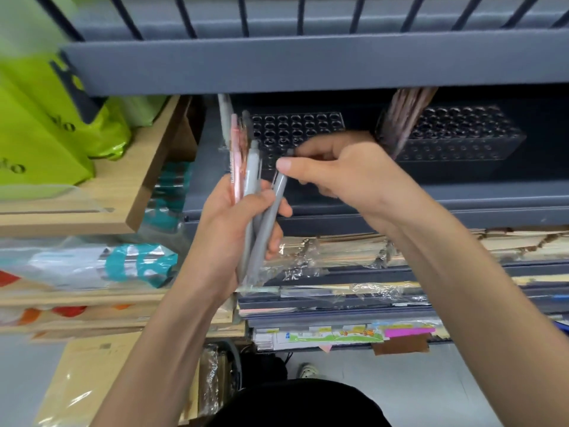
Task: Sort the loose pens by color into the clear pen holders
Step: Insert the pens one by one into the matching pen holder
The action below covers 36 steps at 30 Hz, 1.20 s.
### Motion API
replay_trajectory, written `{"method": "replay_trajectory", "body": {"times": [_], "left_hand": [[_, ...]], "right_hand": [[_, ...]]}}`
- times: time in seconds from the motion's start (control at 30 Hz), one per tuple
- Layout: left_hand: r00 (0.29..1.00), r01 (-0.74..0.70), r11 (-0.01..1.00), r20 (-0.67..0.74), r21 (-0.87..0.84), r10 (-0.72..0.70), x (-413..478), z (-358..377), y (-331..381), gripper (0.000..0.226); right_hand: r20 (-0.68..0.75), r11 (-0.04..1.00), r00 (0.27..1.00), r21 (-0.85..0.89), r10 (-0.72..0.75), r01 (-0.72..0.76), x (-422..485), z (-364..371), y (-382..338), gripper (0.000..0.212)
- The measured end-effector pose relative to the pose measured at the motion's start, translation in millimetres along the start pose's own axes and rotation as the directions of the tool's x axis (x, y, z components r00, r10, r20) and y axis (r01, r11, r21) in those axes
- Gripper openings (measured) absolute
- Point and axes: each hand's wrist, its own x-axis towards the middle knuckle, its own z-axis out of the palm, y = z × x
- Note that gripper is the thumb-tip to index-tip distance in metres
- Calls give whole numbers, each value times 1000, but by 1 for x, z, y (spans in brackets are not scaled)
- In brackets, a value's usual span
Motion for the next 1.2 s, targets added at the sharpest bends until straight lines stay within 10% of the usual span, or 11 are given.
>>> {"method": "replay_trajectory", "body": {"times": [0.2,0.43,0.6,0.8,1.2], "left_hand": [[999,27,1000,-17,-9,-27,-12,-33,4,17],[994,15,999,-106,38,-11,-20,-61,8,19],[995,14,999,-102,37,-10,-25,-74,9,19],[992,50,999,-114,5,-49,-30,-80,9,25],[992,43,998,-119,40,-38,-46,-81,9,20]], "right_hand": [[-119,877,991,466,-68,117,13,25,-12,9],[-13,950,996,299,-92,91,3,62,-19,3],[-242,913,960,346,-139,219,14,51,-33,8],[-496,946,837,86,-231,312,30,48,-34,19],[-342,850,876,-511,-341,131,61,75,-43,27]]}}
